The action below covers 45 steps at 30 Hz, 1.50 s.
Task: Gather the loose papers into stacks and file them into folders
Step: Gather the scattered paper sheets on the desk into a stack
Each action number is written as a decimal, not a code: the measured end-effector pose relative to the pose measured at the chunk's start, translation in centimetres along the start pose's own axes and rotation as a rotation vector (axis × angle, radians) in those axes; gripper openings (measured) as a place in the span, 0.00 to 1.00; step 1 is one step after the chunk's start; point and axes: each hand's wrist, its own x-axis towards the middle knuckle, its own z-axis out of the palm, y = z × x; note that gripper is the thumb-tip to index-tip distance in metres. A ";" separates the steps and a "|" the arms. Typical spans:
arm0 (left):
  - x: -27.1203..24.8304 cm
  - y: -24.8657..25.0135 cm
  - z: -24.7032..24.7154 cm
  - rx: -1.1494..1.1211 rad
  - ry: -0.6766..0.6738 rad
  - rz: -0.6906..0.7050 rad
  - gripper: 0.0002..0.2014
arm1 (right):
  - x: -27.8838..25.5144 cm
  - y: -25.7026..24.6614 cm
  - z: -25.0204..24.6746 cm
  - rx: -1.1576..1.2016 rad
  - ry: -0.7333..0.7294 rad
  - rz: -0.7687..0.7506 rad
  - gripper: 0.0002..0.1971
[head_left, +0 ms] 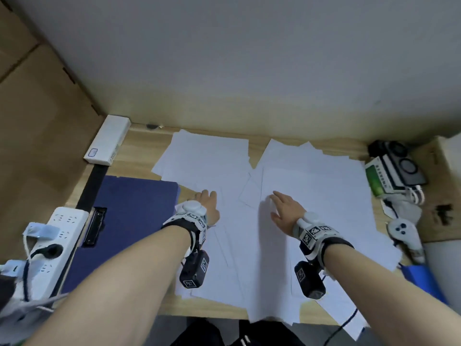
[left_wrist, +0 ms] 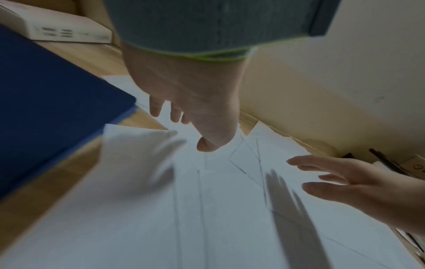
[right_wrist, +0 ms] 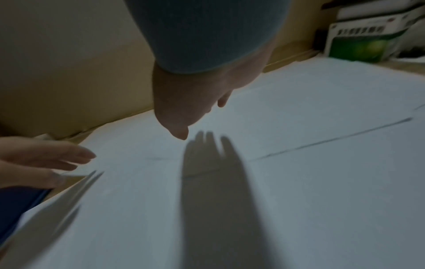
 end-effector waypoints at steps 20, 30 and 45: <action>12.7 12.5 -1.5 -0.602 -0.156 -0.253 0.16 | 10.4 16.4 -4.5 -0.040 -0.091 0.147 0.30; 12.2 11.6 -2.1 -0.502 -0.264 -0.288 0.14 | 3.8 19.6 -5.1 0.283 -0.011 0.413 0.06; 12.9 12.3 -5.4 -0.492 0.035 -0.100 0.26 | -5.7 19.3 0.1 0.492 0.067 0.836 0.17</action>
